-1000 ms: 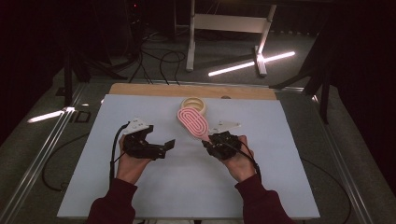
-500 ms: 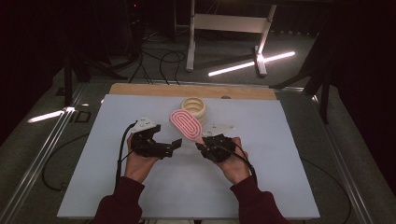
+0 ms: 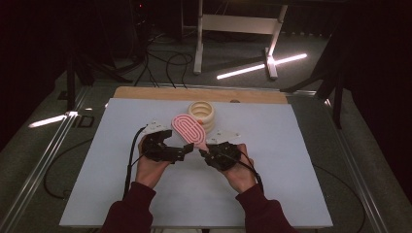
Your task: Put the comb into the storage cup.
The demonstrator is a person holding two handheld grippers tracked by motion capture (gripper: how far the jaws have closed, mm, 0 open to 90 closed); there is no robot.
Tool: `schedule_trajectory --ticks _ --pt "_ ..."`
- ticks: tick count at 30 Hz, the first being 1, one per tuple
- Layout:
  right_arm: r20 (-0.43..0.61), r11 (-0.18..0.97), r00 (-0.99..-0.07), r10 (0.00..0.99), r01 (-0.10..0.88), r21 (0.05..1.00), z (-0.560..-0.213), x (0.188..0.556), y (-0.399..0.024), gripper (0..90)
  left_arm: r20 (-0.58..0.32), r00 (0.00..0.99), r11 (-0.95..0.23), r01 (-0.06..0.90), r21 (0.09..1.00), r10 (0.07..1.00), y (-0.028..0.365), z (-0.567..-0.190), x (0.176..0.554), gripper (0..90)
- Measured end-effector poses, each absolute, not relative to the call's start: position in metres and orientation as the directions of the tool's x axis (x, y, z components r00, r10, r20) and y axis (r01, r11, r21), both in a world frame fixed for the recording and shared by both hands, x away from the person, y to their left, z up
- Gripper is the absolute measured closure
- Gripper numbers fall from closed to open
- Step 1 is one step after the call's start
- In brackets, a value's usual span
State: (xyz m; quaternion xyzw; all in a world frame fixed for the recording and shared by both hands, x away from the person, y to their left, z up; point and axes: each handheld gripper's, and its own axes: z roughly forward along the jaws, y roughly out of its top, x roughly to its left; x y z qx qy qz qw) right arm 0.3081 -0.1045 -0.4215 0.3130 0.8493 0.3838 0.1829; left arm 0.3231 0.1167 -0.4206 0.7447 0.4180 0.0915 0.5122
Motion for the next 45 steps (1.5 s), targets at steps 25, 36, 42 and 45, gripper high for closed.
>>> schedule_trajectory --ticks 25,36,42,45 --pt "-0.101 0.530 -0.765 0.636 0.337 0.778 -0.427 0.298 -0.092 70.2 -0.399 0.565 -0.040 0.610 0.792 0.722 0.109 -0.419 0.331 35.2" --pt "-0.118 0.551 -0.778 0.618 0.320 0.771 -0.430 0.298 -0.088 70.0 -0.438 0.592 0.003 0.592 0.806 0.676 0.110 -0.412 0.328 56.1" --pt "-0.096 0.537 -0.776 0.623 0.335 0.774 -0.433 0.302 -0.088 69.6 -0.442 0.620 0.014 0.570 0.821 0.649 0.106 -0.404 0.325 61.5" --pt "-0.085 0.529 -0.776 0.625 0.341 0.777 -0.433 0.303 -0.089 69.4 -0.445 0.624 0.016 0.569 0.822 0.642 0.105 -0.402 0.324 62.3"
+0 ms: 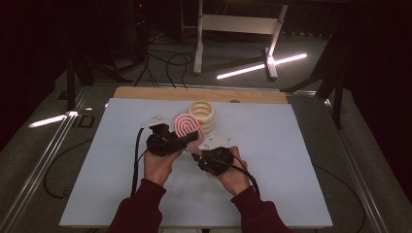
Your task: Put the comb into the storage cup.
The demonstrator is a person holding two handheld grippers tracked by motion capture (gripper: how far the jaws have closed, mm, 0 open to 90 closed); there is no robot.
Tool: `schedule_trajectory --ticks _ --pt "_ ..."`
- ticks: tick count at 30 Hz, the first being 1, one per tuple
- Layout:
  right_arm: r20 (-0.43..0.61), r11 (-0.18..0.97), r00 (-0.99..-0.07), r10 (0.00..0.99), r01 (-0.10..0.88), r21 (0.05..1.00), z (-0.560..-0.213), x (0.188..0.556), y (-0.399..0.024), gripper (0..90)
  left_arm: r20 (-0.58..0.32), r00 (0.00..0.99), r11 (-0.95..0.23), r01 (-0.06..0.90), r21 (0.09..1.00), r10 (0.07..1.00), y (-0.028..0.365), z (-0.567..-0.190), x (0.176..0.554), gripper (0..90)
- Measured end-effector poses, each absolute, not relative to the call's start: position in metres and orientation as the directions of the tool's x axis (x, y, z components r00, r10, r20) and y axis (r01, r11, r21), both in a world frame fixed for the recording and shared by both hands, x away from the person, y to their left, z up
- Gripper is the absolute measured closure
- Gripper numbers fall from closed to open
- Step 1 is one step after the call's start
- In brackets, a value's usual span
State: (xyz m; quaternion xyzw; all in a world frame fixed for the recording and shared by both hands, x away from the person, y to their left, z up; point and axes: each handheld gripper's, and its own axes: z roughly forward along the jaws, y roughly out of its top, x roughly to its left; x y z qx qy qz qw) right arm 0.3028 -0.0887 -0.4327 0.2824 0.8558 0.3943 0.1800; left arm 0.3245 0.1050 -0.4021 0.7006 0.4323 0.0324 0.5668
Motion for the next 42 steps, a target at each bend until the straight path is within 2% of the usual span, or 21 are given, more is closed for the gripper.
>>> schedule_trajectory --ticks 13,23,27,32,34,35,38,40,42 --pt "-0.072 0.518 -0.776 0.626 0.345 0.783 -0.434 0.306 -0.090 67.3 -0.425 0.641 0.008 0.547 0.837 0.639 0.102 -0.399 0.323 63.4" --pt "-0.057 0.518 -0.787 0.614 0.348 0.781 -0.433 0.308 -0.093 52.0 -0.409 0.635 0.011 0.534 0.846 0.655 0.105 -0.398 0.323 63.7" --pt "-0.053 0.517 -0.786 0.616 0.353 0.780 -0.433 0.308 -0.095 48.6 -0.409 0.632 0.018 0.530 0.848 0.658 0.106 -0.397 0.323 63.7" --pt "-0.022 0.482 -0.784 0.620 0.359 0.799 -0.432 0.308 -0.101 37.6 -0.402 0.632 0.022 0.520 0.854 0.662 0.109 -0.396 0.322 63.8" --pt "-0.020 0.483 -0.786 0.617 0.358 0.799 -0.431 0.309 -0.102 37.6 -0.402 0.632 0.022 0.520 0.854 0.662 0.109 -0.396 0.322 63.9" --pt "-0.010 0.469 -0.779 0.627 0.367 0.804 -0.431 0.309 -0.105 32.4 -0.398 0.631 0.027 0.513 0.858 0.666 0.111 -0.395 0.322 63.9" --pt "-0.022 0.474 -0.779 0.627 0.359 0.804 -0.431 0.309 -0.106 30.0 -0.399 0.630 0.030 0.511 0.859 0.666 0.111 -0.395 0.321 64.0" --pt "-0.028 0.469 -0.766 0.642 0.365 0.804 -0.432 0.310 -0.111 25.0 -0.395 0.631 0.031 0.506 0.862 0.667 0.113 -0.394 0.321 64.1" --pt "-0.028 0.469 -0.766 0.642 0.365 0.804 -0.432 0.310 -0.111 25.0 -0.395 0.632 0.033 0.505 0.863 0.667 0.114 -0.394 0.321 64.2"
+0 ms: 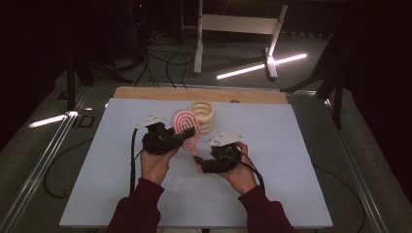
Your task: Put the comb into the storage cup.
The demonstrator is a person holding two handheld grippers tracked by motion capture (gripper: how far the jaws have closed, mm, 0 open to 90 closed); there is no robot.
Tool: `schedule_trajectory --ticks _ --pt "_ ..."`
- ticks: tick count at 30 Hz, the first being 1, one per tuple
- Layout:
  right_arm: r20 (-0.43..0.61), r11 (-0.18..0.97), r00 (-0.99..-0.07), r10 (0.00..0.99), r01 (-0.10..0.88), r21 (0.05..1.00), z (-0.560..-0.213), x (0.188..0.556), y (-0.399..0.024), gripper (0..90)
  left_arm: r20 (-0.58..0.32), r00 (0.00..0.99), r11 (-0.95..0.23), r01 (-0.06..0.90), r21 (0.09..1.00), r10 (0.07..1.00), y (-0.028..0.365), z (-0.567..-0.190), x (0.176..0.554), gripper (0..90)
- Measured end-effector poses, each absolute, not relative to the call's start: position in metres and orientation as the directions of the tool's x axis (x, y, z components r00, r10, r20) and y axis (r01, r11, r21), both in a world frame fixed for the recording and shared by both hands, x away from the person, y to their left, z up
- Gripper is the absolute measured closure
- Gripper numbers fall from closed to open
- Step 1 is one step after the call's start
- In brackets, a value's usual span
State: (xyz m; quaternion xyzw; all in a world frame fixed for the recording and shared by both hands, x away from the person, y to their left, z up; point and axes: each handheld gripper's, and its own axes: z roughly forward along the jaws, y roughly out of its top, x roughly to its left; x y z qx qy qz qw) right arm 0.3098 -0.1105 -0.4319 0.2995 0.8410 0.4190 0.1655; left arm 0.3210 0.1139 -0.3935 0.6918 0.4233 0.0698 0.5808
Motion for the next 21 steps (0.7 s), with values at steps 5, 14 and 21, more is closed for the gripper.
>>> schedule_trajectory --ticks 5,14,21 --pt "-0.042 0.468 -0.752 0.657 0.364 0.805 -0.435 0.310 -0.120 24.3 -0.396 0.629 0.042 0.500 0.865 0.669 0.117 -0.393 0.321 64.3" --pt "-0.036 0.428 -0.728 0.685 0.362 0.828 -0.435 0.310 -0.142 21.4 -0.405 0.623 0.066 0.493 0.867 0.670 0.121 -0.391 0.321 64.3" --pt "-0.025 0.391 -0.696 0.717 0.373 0.842 -0.438 0.309 -0.161 18.0 -0.411 0.615 0.086 0.487 0.869 0.672 0.126 -0.388 0.321 64.2"
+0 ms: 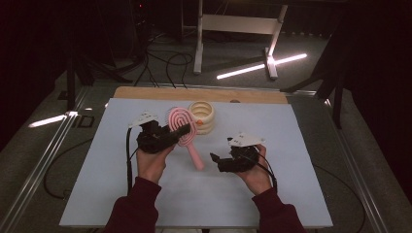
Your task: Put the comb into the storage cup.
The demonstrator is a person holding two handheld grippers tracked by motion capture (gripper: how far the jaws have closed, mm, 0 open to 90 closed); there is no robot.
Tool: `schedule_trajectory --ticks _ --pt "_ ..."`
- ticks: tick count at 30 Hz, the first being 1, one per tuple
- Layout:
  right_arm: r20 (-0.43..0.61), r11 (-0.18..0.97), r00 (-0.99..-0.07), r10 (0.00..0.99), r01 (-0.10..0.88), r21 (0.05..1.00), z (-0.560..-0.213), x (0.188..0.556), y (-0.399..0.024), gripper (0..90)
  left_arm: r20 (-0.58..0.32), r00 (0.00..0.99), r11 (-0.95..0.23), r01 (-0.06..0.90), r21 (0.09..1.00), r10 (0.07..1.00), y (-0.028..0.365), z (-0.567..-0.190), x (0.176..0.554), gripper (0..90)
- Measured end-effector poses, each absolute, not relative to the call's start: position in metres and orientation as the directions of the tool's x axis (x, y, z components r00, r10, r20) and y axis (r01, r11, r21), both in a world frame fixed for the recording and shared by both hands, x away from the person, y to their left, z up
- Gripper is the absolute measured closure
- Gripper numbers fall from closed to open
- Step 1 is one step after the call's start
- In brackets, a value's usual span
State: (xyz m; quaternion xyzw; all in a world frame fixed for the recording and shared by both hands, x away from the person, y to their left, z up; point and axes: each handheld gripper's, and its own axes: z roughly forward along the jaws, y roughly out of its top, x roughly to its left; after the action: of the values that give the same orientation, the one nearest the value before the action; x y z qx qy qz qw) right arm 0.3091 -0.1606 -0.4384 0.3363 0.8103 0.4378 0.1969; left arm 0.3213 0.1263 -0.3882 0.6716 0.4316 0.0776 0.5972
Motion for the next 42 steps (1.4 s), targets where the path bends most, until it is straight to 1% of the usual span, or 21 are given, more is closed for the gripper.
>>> schedule_trajectory --ticks 1,3,9,13,17,26,29,37,42 --pt "-0.039 0.401 -0.694 0.719 0.368 0.839 -0.440 0.309 -0.166 18.1 -0.412 0.615 0.087 0.487 0.869 0.672 0.127 -0.388 0.321 64.3" --pt "-0.023 0.378 -0.675 0.737 0.384 0.843 -0.441 0.308 -0.171 18.1 -0.416 0.614 0.094 0.486 0.869 0.671 0.129 -0.387 0.322 64.2" --pt "-0.022 0.350 -0.652 0.758 0.377 0.857 -0.444 0.305 -0.191 17.8 -0.419 0.606 0.107 0.482 0.870 0.676 0.133 -0.384 0.323 64.2" --pt "-0.023 0.340 -0.646 0.763 0.370 0.865 -0.448 0.301 -0.201 14.5 -0.419 0.603 0.113 0.478 0.871 0.679 0.137 -0.381 0.325 64.3" --pt "-0.017 0.320 -0.617 0.786 0.384 0.866 -0.452 0.299 -0.211 10.6 -0.420 0.598 0.120 0.475 0.872 0.682 0.141 -0.379 0.325 64.2" --pt "-0.021 0.264 -0.579 0.815 0.338 0.903 -0.460 0.287 -0.238 9.3 -0.422 0.586 0.135 0.469 0.873 0.692 0.152 -0.375 0.325 64.3" --pt "-0.010 0.245 -0.562 0.827 0.345 0.906 -0.464 0.284 -0.245 9.3 -0.422 0.584 0.137 0.468 0.873 0.694 0.154 -0.375 0.326 64.3" --pt "-0.040 0.226 -0.524 0.851 0.296 0.928 -0.473 0.276 -0.257 9.4 -0.422 0.581 0.140 0.466 0.873 0.696 0.157 -0.373 0.328 64.2" --pt "-0.044 0.216 -0.520 0.853 0.275 0.937 -0.474 0.272 -0.263 9.4 -0.424 0.577 0.146 0.465 0.873 0.698 0.161 -0.370 0.329 64.2"
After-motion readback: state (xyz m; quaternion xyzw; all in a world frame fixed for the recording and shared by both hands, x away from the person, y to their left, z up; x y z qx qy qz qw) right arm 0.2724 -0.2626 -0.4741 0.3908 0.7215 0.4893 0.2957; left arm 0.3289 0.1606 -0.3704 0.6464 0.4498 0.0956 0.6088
